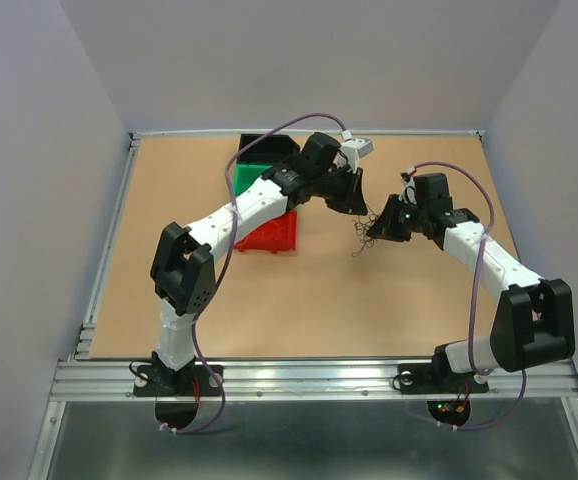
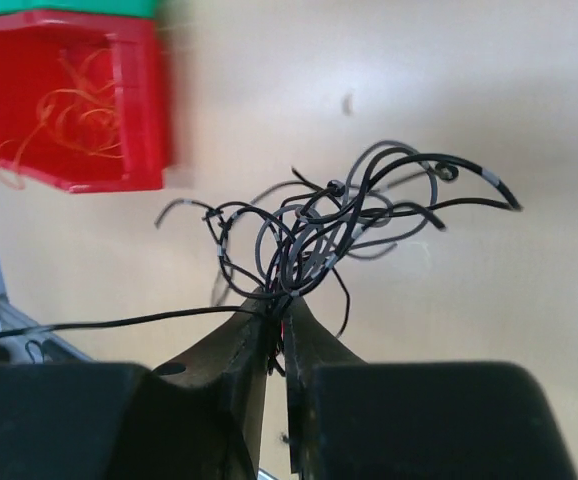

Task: Untangle the cables

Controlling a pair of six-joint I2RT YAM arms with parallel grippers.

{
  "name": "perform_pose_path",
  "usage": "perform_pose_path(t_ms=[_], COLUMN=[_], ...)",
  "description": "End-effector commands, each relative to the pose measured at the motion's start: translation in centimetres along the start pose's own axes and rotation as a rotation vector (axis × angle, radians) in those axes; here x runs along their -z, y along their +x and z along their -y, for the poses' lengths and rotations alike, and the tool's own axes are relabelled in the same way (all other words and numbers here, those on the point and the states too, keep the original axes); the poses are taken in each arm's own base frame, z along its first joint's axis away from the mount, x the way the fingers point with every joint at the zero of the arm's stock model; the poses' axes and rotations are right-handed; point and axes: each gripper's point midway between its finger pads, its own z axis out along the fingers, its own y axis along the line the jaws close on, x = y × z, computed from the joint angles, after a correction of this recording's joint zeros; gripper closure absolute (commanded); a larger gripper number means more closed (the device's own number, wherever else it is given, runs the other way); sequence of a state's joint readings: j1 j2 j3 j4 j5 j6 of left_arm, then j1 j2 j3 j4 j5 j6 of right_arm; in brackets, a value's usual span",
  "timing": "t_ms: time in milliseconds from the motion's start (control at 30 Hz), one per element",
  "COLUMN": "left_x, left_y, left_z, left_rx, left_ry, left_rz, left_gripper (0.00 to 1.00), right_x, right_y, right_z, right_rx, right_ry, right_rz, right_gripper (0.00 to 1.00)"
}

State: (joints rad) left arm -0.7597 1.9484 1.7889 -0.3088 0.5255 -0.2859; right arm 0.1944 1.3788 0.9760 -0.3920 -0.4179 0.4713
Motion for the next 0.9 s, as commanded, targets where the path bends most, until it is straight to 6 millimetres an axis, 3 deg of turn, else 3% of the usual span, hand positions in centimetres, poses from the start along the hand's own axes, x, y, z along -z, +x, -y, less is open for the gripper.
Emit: perform_pose_path(t_ms=[0,33,100,133,167,333,533,633,700,867], left_x=[2.5,2.7,3.4,3.8,4.2,6.5,8.5,9.7,11.3,17.1], left_y=[-3.9,-4.2,-4.8,-5.2,-5.7,-8.3,-10.0,-11.2,-12.7,-16.6], left_z=[1.9,1.6,1.9,1.7,1.8,1.9,2.6,2.4,2.7,0.1], left_rx=[-0.075,-0.073,-0.077,-0.075,-0.078,-0.071,-0.084,-0.088,-0.082,-0.033], left_ry=[0.017,0.012,0.018,0.015,0.018,0.033,0.071,0.058,0.06,0.036], left_rz=[0.09,0.095,0.107,0.115,0.128,0.183,0.214,0.238,0.284,0.418], left_gripper=[1.0,1.0,1.0,1.0,1.0,1.0,1.0,1.0,1.0,1.0], right_x=[-0.6,-0.4,-0.3,0.0,-0.1,0.2,0.6,0.7,1.0,0.9], right_y=[1.2,1.5,1.6,1.6,2.4,3.8,2.8,2.2,2.4,4.3], right_z=[3.9,4.7,6.5,7.6,8.4,12.0,11.9,12.7,13.7,15.5], right_rx=[-0.083,-0.101,-0.136,-0.181,-0.213,-0.318,-0.294,-0.281,-0.298,-0.372], right_ry=[0.154,0.193,0.275,0.3,0.312,0.397,0.4,0.444,0.482,0.556], right_rz=[-0.012,-0.018,-0.01,-0.007,-0.028,-0.065,-0.047,-0.037,-0.046,-0.086], right_gripper=[0.82,0.77,0.56,0.41,0.38,0.32,0.26,0.23,0.23,0.25])
